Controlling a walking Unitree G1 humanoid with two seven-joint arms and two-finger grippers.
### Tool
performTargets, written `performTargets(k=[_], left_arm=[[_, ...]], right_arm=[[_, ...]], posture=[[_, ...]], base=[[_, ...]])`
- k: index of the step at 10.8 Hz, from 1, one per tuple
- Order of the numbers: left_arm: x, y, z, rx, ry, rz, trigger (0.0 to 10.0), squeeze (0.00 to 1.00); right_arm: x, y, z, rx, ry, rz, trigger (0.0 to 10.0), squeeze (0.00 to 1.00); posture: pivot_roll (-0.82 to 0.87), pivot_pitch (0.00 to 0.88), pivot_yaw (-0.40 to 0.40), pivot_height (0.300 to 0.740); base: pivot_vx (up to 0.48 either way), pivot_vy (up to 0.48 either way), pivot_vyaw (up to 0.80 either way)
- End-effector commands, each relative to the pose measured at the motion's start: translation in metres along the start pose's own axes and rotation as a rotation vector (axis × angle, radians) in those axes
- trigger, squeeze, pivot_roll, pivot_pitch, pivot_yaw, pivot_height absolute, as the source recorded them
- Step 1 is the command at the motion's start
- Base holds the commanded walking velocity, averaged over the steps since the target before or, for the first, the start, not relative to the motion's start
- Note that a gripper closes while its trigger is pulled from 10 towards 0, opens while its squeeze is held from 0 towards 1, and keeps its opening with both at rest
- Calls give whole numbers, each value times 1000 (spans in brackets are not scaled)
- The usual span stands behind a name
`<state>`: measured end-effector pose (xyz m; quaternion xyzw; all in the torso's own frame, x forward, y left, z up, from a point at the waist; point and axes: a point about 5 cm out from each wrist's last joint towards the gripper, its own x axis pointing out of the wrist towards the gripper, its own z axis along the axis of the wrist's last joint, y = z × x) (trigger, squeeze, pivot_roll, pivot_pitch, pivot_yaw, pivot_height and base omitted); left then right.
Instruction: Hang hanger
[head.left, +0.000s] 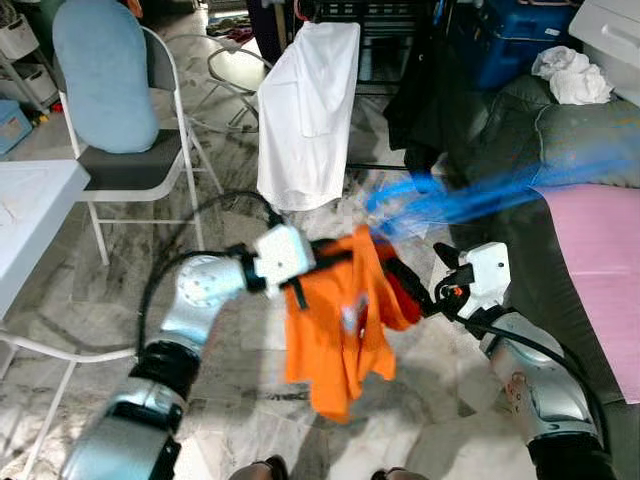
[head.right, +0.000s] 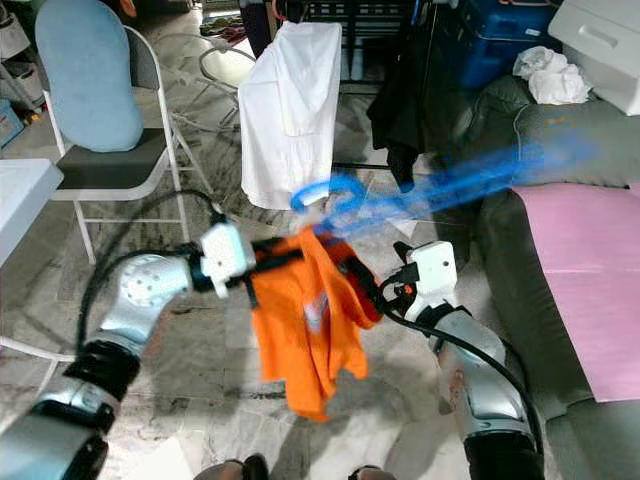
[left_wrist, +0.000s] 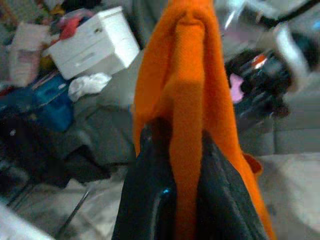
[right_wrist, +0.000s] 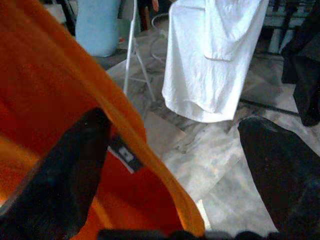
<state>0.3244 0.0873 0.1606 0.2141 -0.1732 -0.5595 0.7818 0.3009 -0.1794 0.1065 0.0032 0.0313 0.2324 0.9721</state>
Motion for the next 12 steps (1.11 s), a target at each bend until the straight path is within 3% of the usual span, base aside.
performTargets(k=[1, 4, 5, 7, 9, 11, 12], left_arm=[[1, 5, 11, 15, -53, -2, 0, 0], [4, 10, 31, -61, -182, 43, 0, 0], [-1, 14, 33, -62, -178, 45, 0, 0], [-16, 20, 23, -36, -102, 63, 0, 0], [-31, 22, 11, -44, -27, 60, 0, 0], [-43, 13, -8, -104, 34, 37, 0, 0], [-43, 7, -12, -107, 43, 2, 0, 0]], right_arm=[[0, 1, -8, 11, 40, -5, 10000, 0], [-4, -7, -44, 54, 219, -94, 10000, 0], [-16, -21, -56, 81, 270, -193, 0, 0], [-43, -49, -57, 131, 254, -351, 0, 0], [-76, -83, -48, 94, 252, -497, 0, 0], [-92, -119, -10, 56, 164, -626, 0, 0], [-92, -129, 7, 32, 120, -654, 0, 0]], posture=[[-210, 121, 88, 740], [-202, 123, 83, 740], [-191, 125, 75, 740], [-193, 129, 69, 740], [-209, 133, 69, 740], [-222, 135, 71, 740], [-236, 138, 73, 740]], base=[[0, 0, 0], [0, 0, 0], [0, 0, 0], [0, 0, 0], [0, 0, 0], [0, 0, 0], [0, 0, 0]])
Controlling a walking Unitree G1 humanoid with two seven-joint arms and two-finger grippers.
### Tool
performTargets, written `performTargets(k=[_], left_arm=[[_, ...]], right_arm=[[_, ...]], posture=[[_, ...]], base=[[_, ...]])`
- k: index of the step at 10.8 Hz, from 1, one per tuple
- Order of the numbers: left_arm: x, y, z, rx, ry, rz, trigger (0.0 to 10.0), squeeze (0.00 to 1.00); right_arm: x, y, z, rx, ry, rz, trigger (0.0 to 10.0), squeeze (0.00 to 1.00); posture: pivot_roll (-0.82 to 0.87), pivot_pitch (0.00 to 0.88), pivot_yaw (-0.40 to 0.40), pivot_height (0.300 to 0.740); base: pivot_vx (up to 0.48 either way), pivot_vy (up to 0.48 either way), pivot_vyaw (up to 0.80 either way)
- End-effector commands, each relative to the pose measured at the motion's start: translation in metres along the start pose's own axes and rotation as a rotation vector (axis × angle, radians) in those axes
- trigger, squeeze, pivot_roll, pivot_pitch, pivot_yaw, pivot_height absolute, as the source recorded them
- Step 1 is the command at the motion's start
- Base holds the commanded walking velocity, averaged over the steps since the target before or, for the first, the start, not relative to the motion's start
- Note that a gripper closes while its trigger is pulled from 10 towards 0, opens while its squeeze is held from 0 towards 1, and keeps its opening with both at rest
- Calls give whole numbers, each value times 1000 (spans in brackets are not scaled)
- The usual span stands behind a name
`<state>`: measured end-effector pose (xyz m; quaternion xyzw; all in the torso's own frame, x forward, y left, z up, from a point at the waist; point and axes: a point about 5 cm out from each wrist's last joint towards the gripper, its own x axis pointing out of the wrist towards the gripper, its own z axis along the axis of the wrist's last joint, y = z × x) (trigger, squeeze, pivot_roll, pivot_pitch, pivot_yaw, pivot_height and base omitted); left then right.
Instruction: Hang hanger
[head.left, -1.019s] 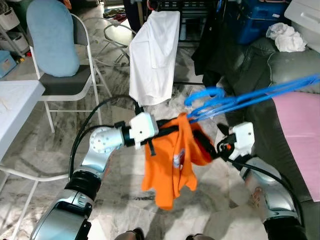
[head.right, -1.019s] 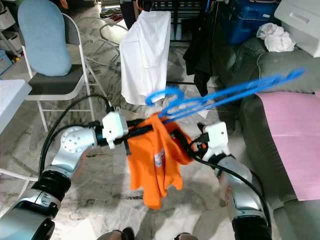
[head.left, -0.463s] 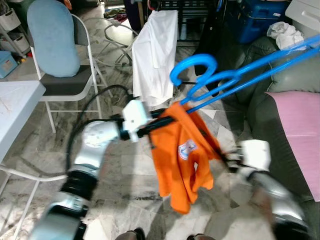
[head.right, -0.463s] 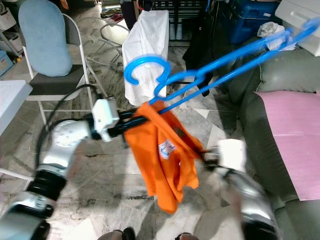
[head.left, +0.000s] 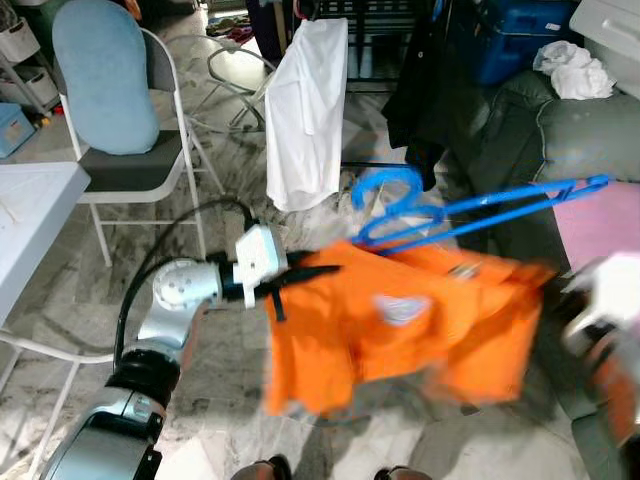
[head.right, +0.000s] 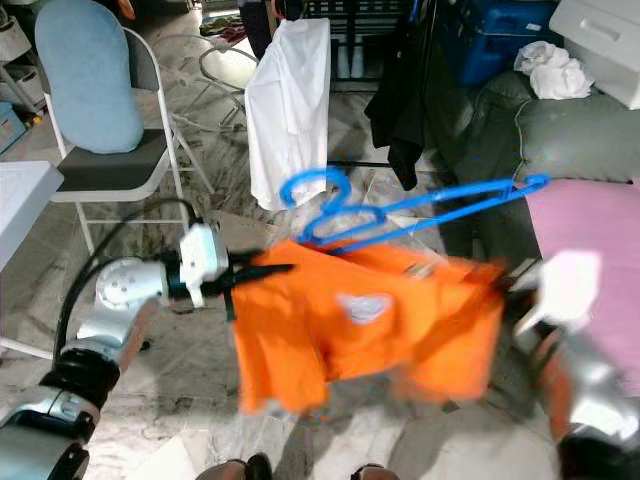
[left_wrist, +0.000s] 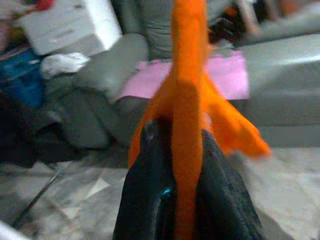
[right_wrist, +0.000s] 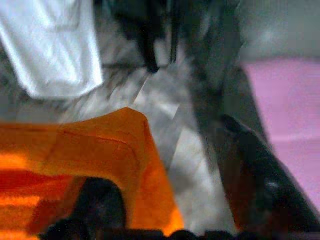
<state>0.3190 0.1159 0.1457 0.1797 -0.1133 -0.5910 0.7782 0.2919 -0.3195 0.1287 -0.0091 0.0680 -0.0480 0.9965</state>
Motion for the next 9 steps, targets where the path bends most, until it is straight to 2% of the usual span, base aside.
performTargets(k=[1, 2, 3, 6, 9], left_arm=[[-15, -2, -6, 5, 24, -6, 0, 0], [-15, -9, -13, -12, 32, -35, 0, 0], [-16, -14, -18, -20, 56, -62, 0, 0], [-22, -25, -34, -59, 121, -110, 0, 0], [-27, -31, -53, -83, 236, -65, 0, 0]], right_arm=[[-3, -20, 20, -7, -46, -89, 0, 0], [2, -21, 49, -27, -120, -93, 0, 0], [6, -19, 65, -35, -157, -89, 0, 0], [10, -14, 84, -51, -192, -69, 0, 0], [10, -9, 96, -65, -223, -47, 0, 0]], posture=[[-243, 139, 75, 740], [-249, 142, 76, 740], [-254, 144, 76, 740], [-255, 145, 76, 740], [-257, 136, 75, 740]], base=[[0, 0, 0], [0, 0, 0], [0, 0, 0], [0, 0, 0], [0, 0, 0]])
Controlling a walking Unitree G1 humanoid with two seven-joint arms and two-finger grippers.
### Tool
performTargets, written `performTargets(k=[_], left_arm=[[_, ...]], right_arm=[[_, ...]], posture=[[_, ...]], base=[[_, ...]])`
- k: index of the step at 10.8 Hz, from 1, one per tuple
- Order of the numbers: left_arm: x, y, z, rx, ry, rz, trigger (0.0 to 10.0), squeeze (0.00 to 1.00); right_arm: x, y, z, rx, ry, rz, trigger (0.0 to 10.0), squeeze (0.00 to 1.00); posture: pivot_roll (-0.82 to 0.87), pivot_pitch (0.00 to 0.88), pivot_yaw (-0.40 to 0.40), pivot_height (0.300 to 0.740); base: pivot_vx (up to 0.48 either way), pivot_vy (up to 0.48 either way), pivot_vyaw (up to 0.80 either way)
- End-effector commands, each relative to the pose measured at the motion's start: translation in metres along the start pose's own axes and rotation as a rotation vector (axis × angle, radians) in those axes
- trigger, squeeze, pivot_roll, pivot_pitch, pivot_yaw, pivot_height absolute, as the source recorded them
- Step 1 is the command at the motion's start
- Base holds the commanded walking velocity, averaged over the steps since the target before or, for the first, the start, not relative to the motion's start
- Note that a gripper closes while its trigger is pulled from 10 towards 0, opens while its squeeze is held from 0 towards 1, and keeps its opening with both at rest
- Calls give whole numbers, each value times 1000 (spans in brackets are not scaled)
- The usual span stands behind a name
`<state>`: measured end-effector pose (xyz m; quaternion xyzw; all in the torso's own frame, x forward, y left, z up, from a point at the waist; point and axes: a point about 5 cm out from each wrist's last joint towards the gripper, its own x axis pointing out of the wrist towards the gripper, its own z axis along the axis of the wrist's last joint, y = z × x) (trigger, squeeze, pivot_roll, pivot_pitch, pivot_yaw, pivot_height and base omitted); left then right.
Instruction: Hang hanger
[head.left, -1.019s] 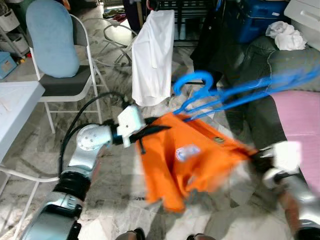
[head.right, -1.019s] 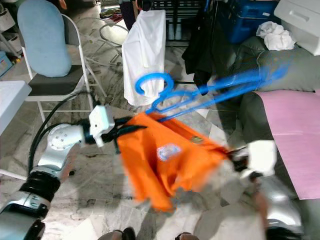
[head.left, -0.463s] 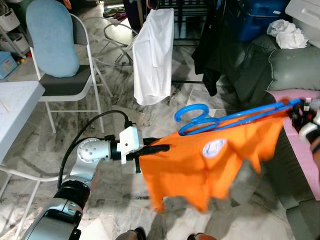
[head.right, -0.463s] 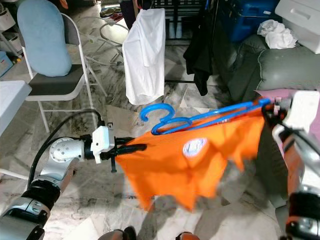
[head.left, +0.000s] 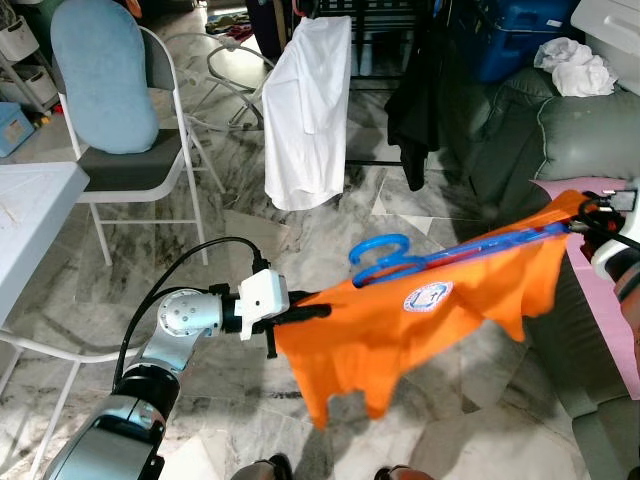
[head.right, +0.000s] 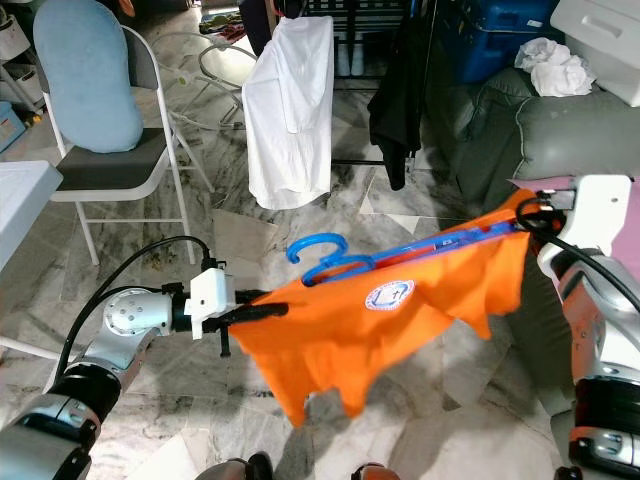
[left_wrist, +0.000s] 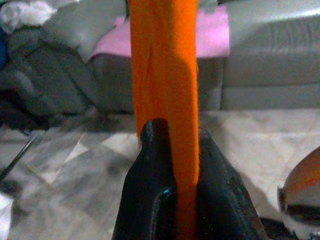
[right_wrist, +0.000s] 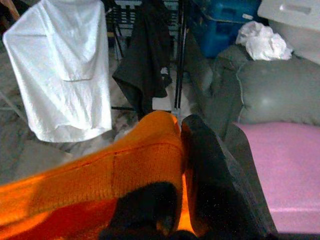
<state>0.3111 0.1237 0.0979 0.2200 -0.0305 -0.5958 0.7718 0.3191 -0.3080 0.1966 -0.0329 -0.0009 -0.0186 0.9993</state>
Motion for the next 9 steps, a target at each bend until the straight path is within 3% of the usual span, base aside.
performTargets(k=[1, 4, 6, 9], left_arm=[[-17, -8, -21, -24, 128, 2, 0, 0], [-19, -7, -42, -5, 359, 104, 0, 0], [-13, -5, -45, 2, 397, 158, 0, 0], [21, 2, -41, -139, 377, 375, 0, 0]], right_arm=[[-3, -14, 30, -39, -95, -70, 0, 0], [-1, 4, 44, -58, -139, -10, 0, 0], [0, 19, 44, -61, -145, 39, 0, 0], [5, 71, 30, -31, -141, 165, 0, 0]], posture=[[-257, 136, 75, 740], [-259, 132, 78, 740], [-260, 132, 80, 740], [-253, 129, 77, 740]], base=[[0, 0, 0], [0, 0, 0], [0, 0, 0], [0, 0, 0]])
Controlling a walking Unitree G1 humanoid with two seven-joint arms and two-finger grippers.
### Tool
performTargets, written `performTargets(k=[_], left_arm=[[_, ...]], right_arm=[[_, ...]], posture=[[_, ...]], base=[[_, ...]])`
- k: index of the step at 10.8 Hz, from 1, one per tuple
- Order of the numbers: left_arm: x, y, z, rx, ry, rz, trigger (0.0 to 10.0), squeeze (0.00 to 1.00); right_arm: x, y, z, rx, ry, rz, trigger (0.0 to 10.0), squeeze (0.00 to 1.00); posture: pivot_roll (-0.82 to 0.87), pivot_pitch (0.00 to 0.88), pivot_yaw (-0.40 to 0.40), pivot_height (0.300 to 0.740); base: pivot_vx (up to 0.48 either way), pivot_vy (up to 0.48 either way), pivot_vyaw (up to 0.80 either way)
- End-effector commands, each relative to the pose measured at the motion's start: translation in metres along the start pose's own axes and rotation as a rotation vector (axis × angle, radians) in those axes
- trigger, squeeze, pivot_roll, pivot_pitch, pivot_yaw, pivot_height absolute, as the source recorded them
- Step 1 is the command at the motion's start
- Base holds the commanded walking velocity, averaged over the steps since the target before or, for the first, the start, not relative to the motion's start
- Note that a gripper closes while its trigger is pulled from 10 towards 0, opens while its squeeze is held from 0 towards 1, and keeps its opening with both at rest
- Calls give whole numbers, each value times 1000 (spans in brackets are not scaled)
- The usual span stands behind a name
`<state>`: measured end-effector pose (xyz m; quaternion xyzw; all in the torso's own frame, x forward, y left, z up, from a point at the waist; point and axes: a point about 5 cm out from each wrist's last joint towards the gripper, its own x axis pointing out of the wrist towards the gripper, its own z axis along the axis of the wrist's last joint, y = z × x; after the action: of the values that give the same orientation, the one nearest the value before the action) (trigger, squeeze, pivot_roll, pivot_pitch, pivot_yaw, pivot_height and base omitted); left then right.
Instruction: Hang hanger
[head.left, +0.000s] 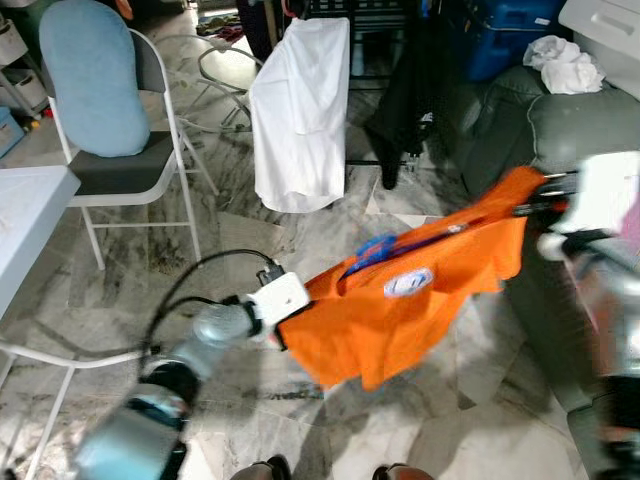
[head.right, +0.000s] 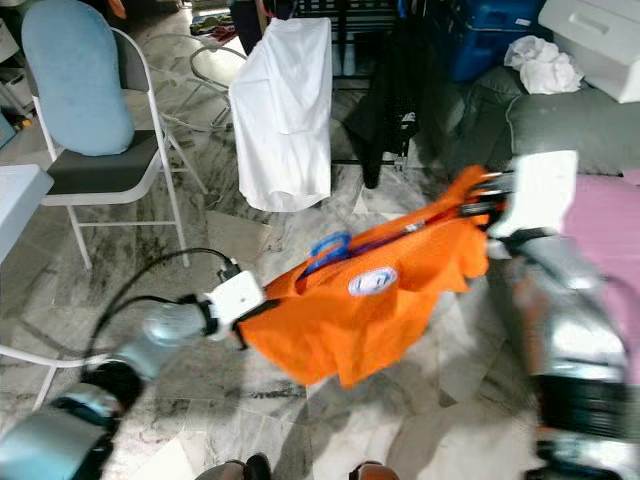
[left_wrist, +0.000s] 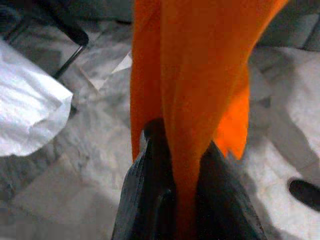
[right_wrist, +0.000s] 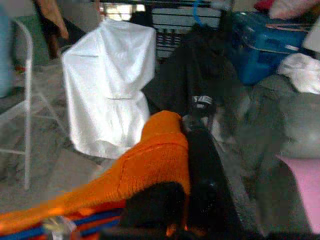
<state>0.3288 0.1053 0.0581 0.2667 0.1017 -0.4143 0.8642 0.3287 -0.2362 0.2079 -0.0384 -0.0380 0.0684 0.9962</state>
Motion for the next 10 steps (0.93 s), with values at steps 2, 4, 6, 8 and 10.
performTargets(k=[2, 4, 6, 8, 10], left_arm=[[7, 2, -1, -97, 55, 91, 0, 0], [9, 16, 3, -204, 70, 247, 0, 0], [4, 32, 6, -249, 59, 375, 0, 0], [3, 36, 6, -329, 50, 418, 0, 0], [6, 39, 15, -402, 8, 439, 0, 0]], right_arm=[[9, 41, 8, -12, -65, 114, 0, 0], [8, 70, -5, -71, -19, 217, 0, 0], [2, 76, -24, -60, 53, 227, 0, 0], [-5, 110, -42, -21, 116, 367, 0, 0], [-26, 143, -78, -5, 231, 528, 0, 0]], posture=[[-250, 125, 77, 740], [-249, 122, 78, 740], [-242, 123, 78, 740], [-233, 123, 79, 740], [-225, 121, 77, 740]], base=[[0, 0, 0], [0, 0, 0], [0, 0, 0], [0, 0, 0], [0, 0, 0]])
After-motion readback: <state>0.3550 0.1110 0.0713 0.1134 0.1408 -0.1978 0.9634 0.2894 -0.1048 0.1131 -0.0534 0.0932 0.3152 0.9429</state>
